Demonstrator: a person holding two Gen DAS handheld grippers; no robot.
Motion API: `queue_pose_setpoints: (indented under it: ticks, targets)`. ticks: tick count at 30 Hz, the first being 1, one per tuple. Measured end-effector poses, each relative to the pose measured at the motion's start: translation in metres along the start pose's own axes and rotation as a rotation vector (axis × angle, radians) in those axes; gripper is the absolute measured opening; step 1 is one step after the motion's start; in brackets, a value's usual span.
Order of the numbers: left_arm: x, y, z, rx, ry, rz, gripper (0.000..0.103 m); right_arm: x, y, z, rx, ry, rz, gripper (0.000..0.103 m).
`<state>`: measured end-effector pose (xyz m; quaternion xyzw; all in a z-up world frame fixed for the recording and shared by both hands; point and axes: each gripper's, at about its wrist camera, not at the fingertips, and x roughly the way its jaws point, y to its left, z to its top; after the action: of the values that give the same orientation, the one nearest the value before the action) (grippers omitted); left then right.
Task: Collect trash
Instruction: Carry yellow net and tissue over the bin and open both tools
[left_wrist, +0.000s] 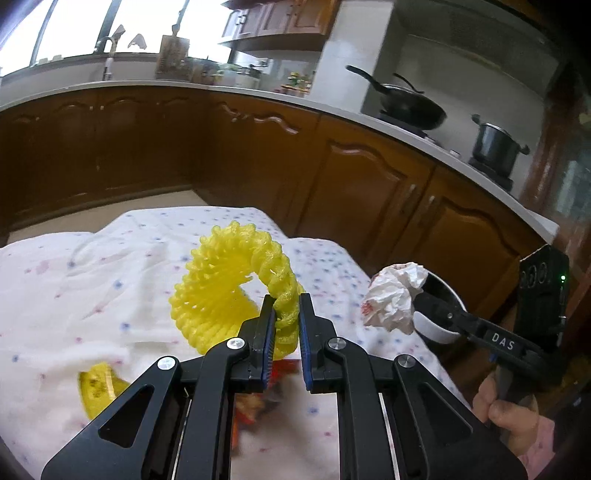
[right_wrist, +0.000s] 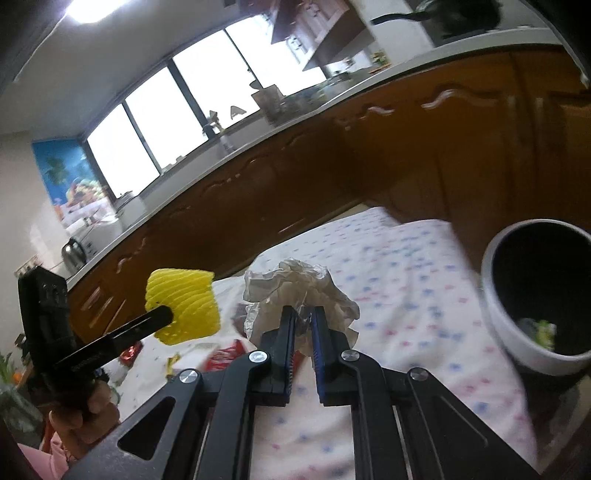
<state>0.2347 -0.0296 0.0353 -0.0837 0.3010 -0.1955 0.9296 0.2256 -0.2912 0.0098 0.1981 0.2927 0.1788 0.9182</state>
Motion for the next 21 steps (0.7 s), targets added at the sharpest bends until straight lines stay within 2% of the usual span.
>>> queue_pose_setpoints:
  ticks: [13,21]
  targets:
    - [0.034,-0.072,-0.015,0.091,0.086,-0.108,0.011,-0.062,-0.069,-0.007,0.074,-0.058,-0.158,0.009]
    - [0.057,-0.115,-0.013,0.146,0.12,-0.181,0.011,-0.088,-0.104,-0.006,0.111,-0.094,-0.25,0.009]
